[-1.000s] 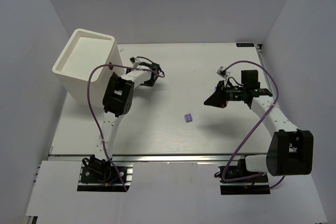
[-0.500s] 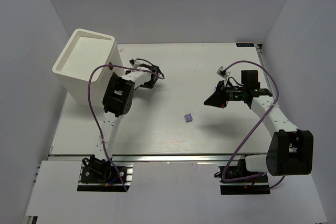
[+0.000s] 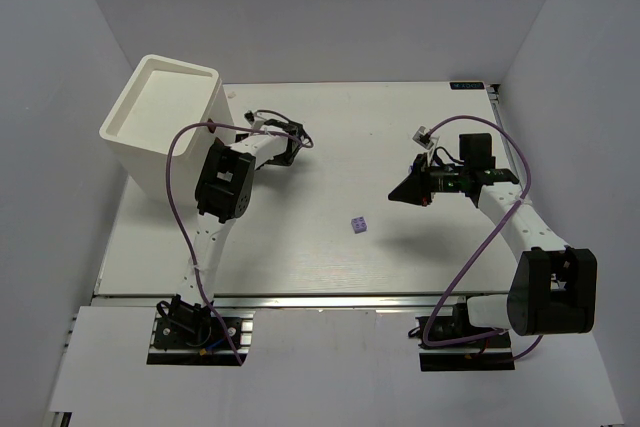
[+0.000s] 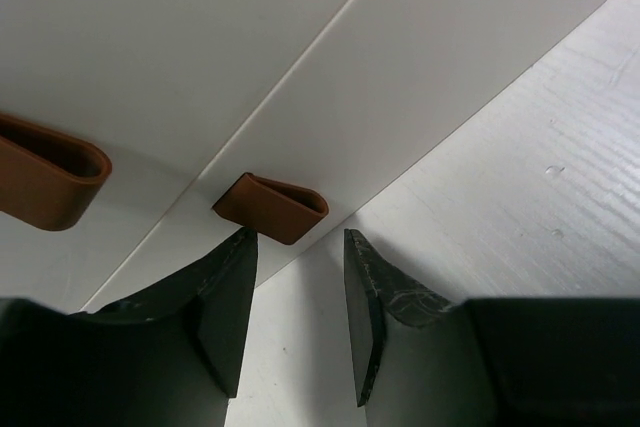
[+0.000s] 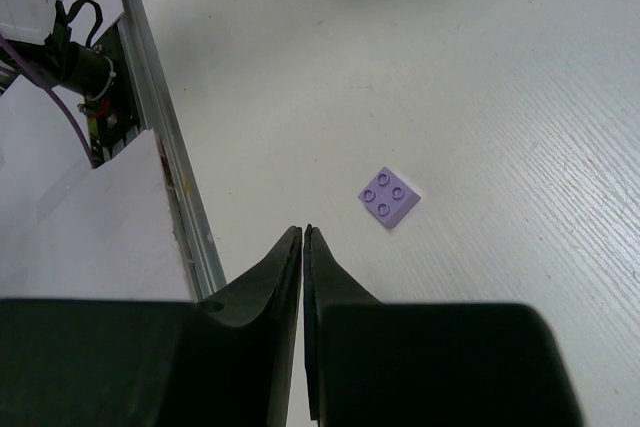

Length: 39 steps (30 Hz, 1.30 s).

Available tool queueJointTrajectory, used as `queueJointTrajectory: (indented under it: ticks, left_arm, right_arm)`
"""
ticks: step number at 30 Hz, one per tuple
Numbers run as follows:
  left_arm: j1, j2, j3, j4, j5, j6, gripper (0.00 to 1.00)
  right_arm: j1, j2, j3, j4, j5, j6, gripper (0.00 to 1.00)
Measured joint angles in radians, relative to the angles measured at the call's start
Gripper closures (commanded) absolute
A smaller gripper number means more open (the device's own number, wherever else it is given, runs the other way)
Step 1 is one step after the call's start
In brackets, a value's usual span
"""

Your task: Sort the legos into containers by color

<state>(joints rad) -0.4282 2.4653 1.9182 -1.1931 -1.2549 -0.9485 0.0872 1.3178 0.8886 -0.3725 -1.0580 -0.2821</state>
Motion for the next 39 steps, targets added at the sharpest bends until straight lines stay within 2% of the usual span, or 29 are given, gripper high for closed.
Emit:
queueJointTrajectory:
  ticks: [20,23,31,39]
  left_arm:
    - [0.005,0.016,0.030,-0.035,-0.058,-0.027,0.49]
    - [0.005,0.023,0.031,-0.041,-0.068,-0.030,0.53]
    - [0.005,0.032,0.034,-0.064,-0.092,-0.062,0.72]
    - [0.003,0.032,0.035,-0.071,-0.105,-0.088,0.86]
  right_arm:
    - [-0.002,0.000,0.002,-0.020,0.000,-0.011,0.90]
    - [-0.003,0.000,0.005,-0.021,0.000,-0.011,0.90]
    - [-0.003,0.000,0.005,-0.022,0.000,-0.011,0.90]
    - [-0.008,0.000,0.005,-0.022,0.000,-0.013,0.90]
